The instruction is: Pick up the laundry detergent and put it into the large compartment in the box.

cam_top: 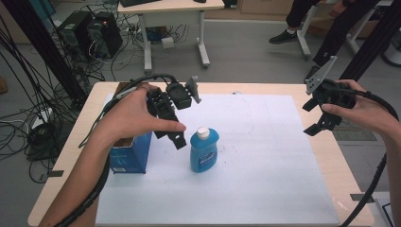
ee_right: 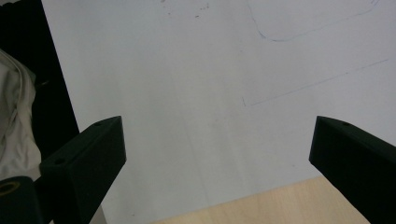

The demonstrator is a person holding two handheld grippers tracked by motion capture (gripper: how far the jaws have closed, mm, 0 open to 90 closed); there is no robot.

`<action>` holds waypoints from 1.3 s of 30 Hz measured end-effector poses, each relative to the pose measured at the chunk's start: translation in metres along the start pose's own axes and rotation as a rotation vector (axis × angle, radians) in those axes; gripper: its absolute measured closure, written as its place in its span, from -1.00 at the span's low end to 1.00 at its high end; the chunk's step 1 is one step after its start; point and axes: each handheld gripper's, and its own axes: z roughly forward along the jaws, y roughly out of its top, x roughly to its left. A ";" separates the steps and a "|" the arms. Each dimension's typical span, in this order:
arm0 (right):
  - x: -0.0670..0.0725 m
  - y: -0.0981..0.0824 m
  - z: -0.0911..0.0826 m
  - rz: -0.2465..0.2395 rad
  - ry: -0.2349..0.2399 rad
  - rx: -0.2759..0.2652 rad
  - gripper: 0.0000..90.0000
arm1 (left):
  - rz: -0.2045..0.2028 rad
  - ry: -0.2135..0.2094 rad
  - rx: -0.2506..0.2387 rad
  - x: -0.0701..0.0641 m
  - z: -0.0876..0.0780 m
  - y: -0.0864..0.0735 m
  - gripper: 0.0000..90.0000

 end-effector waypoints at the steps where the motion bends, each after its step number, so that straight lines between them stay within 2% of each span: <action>1: 0.000 -0.001 0.000 -0.003 -0.001 -0.002 -0.92 | 0.003 -0.001 -0.002 0.002 -0.001 0.008 -0.87; 6: 0.000 -0.005 -0.001 0.000 0.000 -0.007 -0.92 | 0.016 -0.010 -0.009 0.007 0.001 0.030 -0.87; 7: 0.000 -0.005 -0.001 0.000 0.000 -0.007 -0.92 | 0.016 -0.010 -0.009 0.007 0.001 0.030 -0.87; 8: 0.000 -0.007 -0.002 -0.001 0.000 -0.008 -0.92 | 0.022 -0.010 -0.006 0.008 0.003 0.038 -0.87; 12: 0.000 -0.009 -0.003 -0.008 -0.001 -0.014 -0.92 | 0.032 -0.013 -0.003 0.009 0.007 0.049 -0.88; 18: -0.002 -0.015 -0.002 -0.003 0.003 -0.022 -0.92 | 0.044 -0.025 0.010 0.011 0.026 0.067 -0.88; 22: -0.004 -0.018 0.000 -0.002 0.005 -0.024 -0.92 | 0.043 -0.026 0.036 0.010 0.041 0.078 -0.88; 32: -0.008 -0.024 0.004 0.008 0.015 -0.023 -0.92 | 0.040 -0.038 0.071 0.008 0.077 0.087 -0.88; 39: -0.007 -0.023 0.005 -0.002 0.014 -0.027 -0.92 | 0.036 -0.039 0.087 0.006 0.092 0.090 -0.88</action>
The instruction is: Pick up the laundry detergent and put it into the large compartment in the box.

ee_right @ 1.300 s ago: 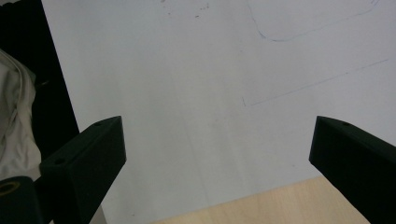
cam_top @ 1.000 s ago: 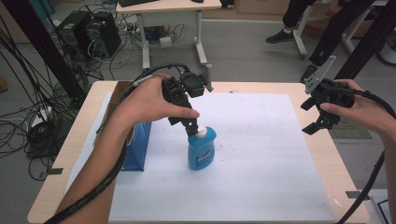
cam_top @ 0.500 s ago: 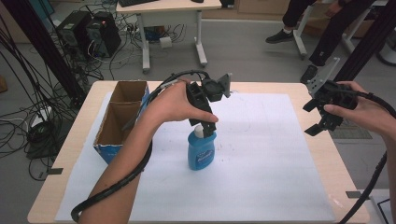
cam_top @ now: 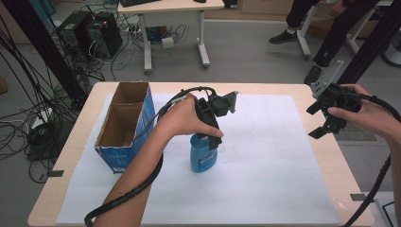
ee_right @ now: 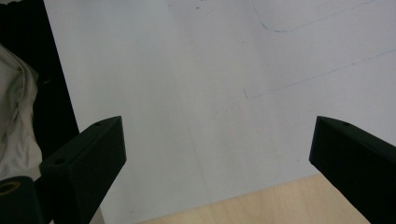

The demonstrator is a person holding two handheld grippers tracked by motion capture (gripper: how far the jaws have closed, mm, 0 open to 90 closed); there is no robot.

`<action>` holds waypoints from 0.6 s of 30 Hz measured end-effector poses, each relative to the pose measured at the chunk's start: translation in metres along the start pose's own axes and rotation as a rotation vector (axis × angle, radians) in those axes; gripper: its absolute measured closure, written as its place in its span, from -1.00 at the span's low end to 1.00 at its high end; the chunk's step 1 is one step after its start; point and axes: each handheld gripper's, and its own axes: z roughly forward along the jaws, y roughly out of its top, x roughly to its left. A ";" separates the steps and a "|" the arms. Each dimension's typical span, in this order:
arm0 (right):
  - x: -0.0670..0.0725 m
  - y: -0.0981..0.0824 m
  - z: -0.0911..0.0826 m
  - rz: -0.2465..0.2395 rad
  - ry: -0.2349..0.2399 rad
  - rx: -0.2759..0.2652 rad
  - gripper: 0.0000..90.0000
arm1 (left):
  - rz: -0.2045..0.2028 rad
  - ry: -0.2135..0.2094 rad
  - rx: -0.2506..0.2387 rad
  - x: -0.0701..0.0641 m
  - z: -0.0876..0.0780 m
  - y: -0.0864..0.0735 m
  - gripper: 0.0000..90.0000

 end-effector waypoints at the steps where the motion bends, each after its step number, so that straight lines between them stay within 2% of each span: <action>1: 0.000 0.000 0.000 0.000 0.000 0.000 -0.92 | 0.000 0.000 0.000 0.000 0.000 0.000 -0.86; 7: -0.001 0.001 0.003 0.000 0.007 0.004 -0.92 | -0.014 -0.004 0.003 0.002 0.009 -0.001 -0.81; 9: -0.002 0.001 0.003 -0.001 0.006 0.004 -0.92 | -0.021 -0.003 0.005 0.002 0.012 -0.001 -0.71; 14: -0.003 0.000 0.004 0.000 0.008 0.000 -0.92 | -0.025 -0.008 0.007 0.004 0.014 0.000 -0.63; 18: -0.003 -0.001 0.005 -0.002 0.008 -0.003 -0.92 | -0.015 -0.006 0.014 0.003 0.017 0.001 -0.42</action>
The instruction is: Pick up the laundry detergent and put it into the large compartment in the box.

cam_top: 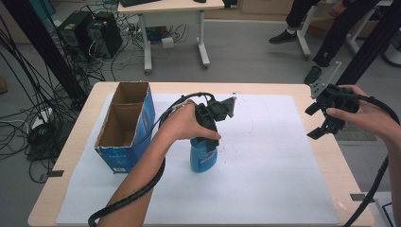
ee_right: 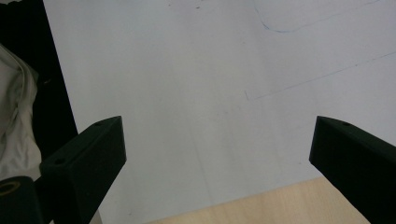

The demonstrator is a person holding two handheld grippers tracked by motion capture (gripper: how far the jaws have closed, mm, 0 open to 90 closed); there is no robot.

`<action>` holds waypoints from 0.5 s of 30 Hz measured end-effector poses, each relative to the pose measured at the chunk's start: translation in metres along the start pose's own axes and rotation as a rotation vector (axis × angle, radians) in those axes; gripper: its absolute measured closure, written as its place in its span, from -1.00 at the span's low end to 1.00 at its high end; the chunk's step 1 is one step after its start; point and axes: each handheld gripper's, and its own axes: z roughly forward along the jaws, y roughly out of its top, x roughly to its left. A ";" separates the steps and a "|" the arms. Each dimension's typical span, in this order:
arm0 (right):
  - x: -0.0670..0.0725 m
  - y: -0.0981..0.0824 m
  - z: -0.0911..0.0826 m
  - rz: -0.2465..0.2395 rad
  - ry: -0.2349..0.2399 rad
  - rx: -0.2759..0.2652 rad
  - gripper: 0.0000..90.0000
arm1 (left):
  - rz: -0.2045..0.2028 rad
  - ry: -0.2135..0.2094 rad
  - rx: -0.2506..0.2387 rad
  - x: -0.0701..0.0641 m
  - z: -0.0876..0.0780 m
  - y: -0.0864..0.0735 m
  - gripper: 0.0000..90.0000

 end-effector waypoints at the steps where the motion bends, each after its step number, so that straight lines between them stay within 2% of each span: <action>1: 0.000 0.000 0.000 0.001 0.001 0.000 -0.92 | -0.003 -0.006 -0.002 0.001 0.000 0.000 -0.30; 2: -0.001 0.000 0.000 0.001 0.001 0.001 -0.92 | -0.003 -0.006 -0.002 0.001 0.000 0.000 -0.26; 3: -0.001 0.000 0.000 -0.001 0.001 0.000 -0.92 | -0.002 -0.023 -0.005 0.003 0.000 -0.001 -0.19; 8: -0.001 -0.001 0.000 0.000 0.001 -0.004 -0.92 | -0.008 -0.015 -0.001 0.002 0.000 0.000 -0.18; 15: -0.002 -0.002 0.002 -0.001 0.002 -0.006 -0.92 | -0.030 -0.011 -0.022 0.000 0.000 -0.006 -0.17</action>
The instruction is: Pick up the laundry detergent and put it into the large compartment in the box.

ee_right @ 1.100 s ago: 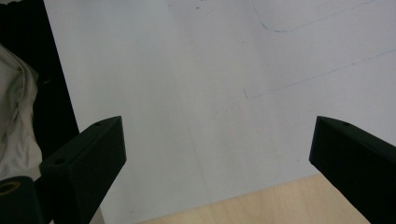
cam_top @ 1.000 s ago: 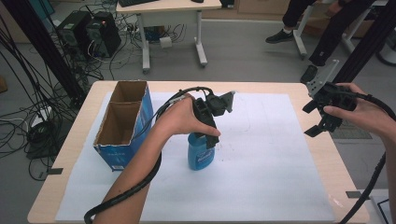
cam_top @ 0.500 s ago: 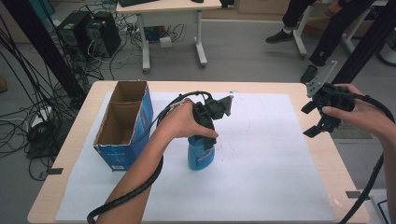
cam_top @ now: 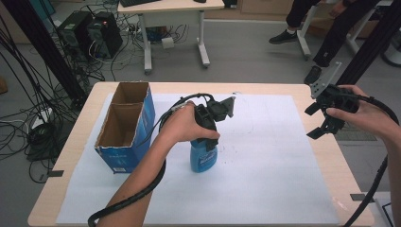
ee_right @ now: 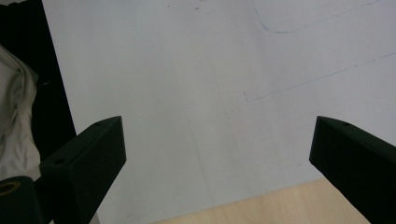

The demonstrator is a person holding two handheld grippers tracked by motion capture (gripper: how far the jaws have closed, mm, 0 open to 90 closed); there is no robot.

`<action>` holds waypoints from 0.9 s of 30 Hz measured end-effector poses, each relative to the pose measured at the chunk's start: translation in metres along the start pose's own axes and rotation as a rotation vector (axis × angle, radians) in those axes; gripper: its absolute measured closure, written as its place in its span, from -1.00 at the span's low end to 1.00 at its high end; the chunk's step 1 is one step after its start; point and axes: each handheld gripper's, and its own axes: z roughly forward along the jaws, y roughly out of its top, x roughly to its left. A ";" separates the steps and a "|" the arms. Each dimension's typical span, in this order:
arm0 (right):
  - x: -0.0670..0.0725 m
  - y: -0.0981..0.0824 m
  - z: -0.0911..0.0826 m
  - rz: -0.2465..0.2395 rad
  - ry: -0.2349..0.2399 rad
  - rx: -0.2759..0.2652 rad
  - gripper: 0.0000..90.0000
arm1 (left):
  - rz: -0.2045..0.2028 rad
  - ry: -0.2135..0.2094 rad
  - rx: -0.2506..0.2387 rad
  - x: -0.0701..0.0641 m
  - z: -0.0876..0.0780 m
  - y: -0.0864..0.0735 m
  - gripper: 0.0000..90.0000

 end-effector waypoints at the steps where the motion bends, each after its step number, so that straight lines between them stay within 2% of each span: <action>1: 0.000 0.000 0.000 -0.001 0.000 -0.001 -0.92 | -0.007 -0.001 -0.005 -0.001 0.000 -0.001 -0.17; 10: -0.002 0.000 0.004 0.008 0.004 0.001 -0.92 | -0.018 0.029 0.008 -0.012 -0.001 -0.001 -0.16; 14: -0.002 0.001 0.005 0.009 0.004 0.000 -0.92 | -0.035 0.034 -0.012 -0.017 -0.009 -0.006 -0.16; 17: -0.002 0.002 0.005 0.008 0.006 -0.002 -0.92 | -0.052 0.044 -0.018 -0.022 -0.021 -0.009 -0.16; 20: 0.000 0.001 0.003 0.016 0.000 -0.006 -0.92 | -0.078 0.045 -0.037 -0.025 -0.042 -0.016 -0.16; 21: 0.000 0.001 0.003 0.016 0.000 -0.006 -0.92 | -0.078 0.045 -0.037 -0.025 -0.042 -0.016 -0.16; 22: 0.001 0.000 0.001 0.019 -0.001 -0.011 -0.92 | -0.093 0.051 -0.045 -0.028 -0.056 -0.019 -0.16; 23: 0.001 0.000 0.001 0.019 -0.001 -0.011 -0.92 | -0.093 0.051 -0.045 -0.028 -0.056 -0.019 -0.16; 27: 0.003 -0.001 -0.002 0.021 -0.007 -0.012 -0.92 | -0.135 0.064 -0.069 -0.035 -0.087 -0.028 -0.16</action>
